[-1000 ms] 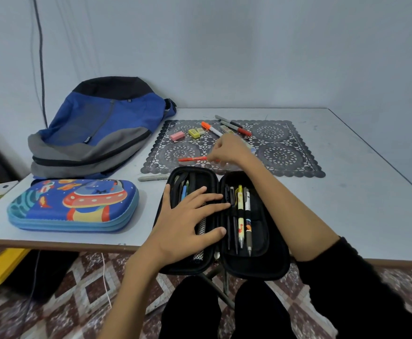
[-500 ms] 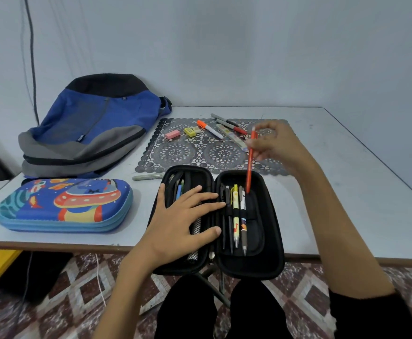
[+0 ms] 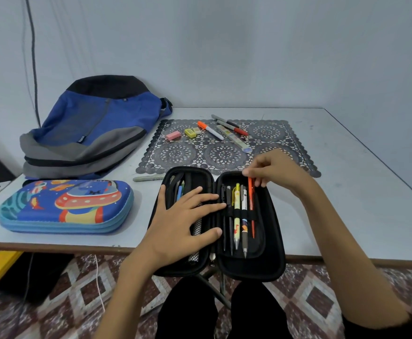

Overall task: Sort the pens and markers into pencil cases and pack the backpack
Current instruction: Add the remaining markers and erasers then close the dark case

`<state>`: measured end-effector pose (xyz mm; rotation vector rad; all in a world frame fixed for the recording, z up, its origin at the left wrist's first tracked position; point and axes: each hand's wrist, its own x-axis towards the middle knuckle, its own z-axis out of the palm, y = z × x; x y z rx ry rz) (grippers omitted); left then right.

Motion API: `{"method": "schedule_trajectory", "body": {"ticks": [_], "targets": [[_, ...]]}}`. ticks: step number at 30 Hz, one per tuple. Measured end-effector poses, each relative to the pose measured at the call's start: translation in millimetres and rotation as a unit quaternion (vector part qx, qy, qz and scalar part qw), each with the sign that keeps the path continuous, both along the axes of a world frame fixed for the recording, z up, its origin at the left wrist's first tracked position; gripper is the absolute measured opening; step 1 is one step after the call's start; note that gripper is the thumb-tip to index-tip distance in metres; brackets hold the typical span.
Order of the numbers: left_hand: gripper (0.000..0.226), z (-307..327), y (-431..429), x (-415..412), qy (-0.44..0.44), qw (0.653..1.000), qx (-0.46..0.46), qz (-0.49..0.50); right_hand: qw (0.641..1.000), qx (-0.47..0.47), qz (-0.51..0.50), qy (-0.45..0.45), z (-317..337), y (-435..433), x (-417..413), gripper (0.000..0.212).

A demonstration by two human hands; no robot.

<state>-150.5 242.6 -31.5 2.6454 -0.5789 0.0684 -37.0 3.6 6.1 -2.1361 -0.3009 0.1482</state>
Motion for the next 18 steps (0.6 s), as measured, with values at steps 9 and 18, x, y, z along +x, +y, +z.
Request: {"method": "schedule_trajectory", "body": {"ticks": [9, 18], "targets": [[0.059, -0.5, 0.5, -0.1, 0.000, 1.000, -0.009, 0.000, 0.993, -0.114, 0.031, -0.029, -3.1, 2.3, -1.3, 0.013], [0.059, -0.6, 0.8, 0.6, 0.001, 1.000, -0.006, -0.001, 0.953, -0.277, 0.027, -0.118, -2.8, 24.9, -11.0, 0.030]]}}
